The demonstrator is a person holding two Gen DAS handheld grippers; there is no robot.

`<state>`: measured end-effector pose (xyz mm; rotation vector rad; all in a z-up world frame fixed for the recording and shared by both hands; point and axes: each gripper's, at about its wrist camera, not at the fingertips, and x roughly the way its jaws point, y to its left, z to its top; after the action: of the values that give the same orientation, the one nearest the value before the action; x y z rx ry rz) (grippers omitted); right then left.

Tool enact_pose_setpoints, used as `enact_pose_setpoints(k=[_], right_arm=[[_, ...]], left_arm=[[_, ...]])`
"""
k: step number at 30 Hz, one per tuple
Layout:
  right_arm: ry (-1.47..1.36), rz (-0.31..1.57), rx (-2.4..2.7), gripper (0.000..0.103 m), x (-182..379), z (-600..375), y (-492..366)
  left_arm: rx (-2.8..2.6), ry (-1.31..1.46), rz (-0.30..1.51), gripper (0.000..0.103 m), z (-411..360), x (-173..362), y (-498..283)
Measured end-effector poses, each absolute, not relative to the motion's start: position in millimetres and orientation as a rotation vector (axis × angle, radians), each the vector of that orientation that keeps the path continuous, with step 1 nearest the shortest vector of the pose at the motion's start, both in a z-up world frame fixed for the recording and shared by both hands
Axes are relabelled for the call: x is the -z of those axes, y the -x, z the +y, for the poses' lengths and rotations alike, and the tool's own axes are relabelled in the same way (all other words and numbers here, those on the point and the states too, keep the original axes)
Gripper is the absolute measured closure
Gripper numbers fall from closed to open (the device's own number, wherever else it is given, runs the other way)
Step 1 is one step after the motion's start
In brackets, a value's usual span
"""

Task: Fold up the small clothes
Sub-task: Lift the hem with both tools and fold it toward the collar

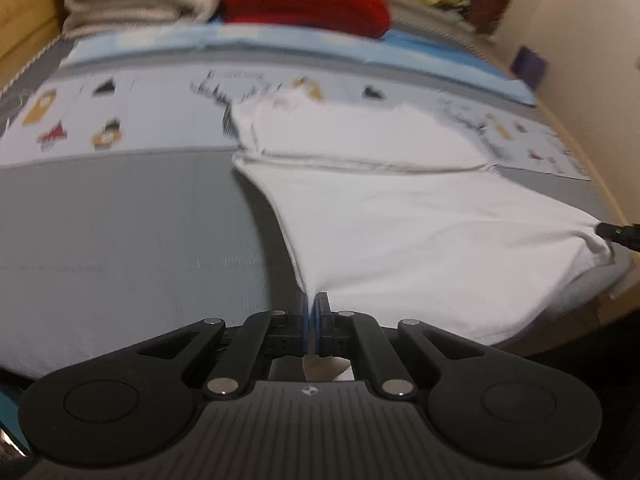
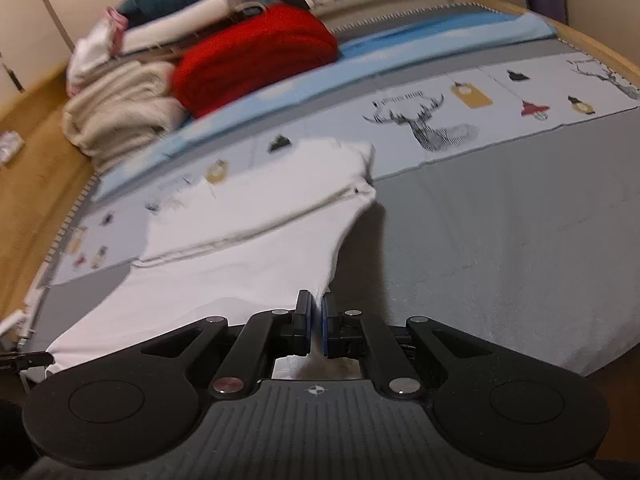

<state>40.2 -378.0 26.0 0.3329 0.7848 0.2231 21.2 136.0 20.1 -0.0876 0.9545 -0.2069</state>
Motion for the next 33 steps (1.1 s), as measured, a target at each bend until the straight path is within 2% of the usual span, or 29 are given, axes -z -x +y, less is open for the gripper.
enact_pose_setpoints(k=[6,9,12,17,20,21,22,24,25,26,28,30,33], right_arm=[[-0.390,0.694,-0.314,0.099,-71.4,-395.0,14.2],[-0.397,0.691,-0.321,0.099,-76.1,-398.7,12.9],[-0.393,0.737,-0.286,0.099,-57.4,-396.9,-22.8],[-0.332,0.846,-0.232,0.099,-12.3,-376.9,-118.4],[-0.294,0.860,-0.136,0.098,9.3,-372.2,-174.1],[-0.271,0.837,-0.068,0.095,13.9,-372.0,-186.6],[-0.259,0.829,-0.035,0.095,19.1,-373.1,-196.4],[-0.299,0.849,-0.047,0.095,29.3,-376.4,-206.4],[-0.305,0.872,-0.078,0.095,33.7,-375.3,-208.8],[-0.287,0.893,-0.116,0.095,36.7,-372.0,-211.5],[-0.192,0.924,-0.172,0.087,42.3,-359.5,-212.6],[-0.114,0.945,-0.189,0.079,55.0,-349.8,-212.9],[-0.037,1.003,-0.179,0.078,77.6,-344.5,-220.1]], left_arm=[[0.305,0.088,0.860,0.101,158.3,-87.6,32.5],[0.314,0.120,0.849,0.101,165.9,-95.0,30.4],[0.288,0.171,0.870,0.100,172.1,-73.0,-8.3],[0.232,0.219,0.960,0.100,180.0,-6.6,-115.6],[0.160,0.299,0.980,0.099,192.7,26.6,-170.9],[0.131,0.338,0.973,0.098,200.1,33.6,-182.2],[0.121,0.380,0.970,0.093,206.7,39.6,-189.3],[0.130,0.391,1.001,0.092,211.0,45.9,-196.7],[0.127,0.355,1.006,0.087,208.3,44.6,-197.9],[0.127,0.305,1.008,0.078,203.6,43.5,-197.6],[0.145,0.239,1.031,0.065,198.2,47.2,-198.5],[0.144,0.234,1.049,0.064,196.8,56.8,-199.2],[0.127,0.230,1.087,0.064,194.0,75.2,-199.9]])
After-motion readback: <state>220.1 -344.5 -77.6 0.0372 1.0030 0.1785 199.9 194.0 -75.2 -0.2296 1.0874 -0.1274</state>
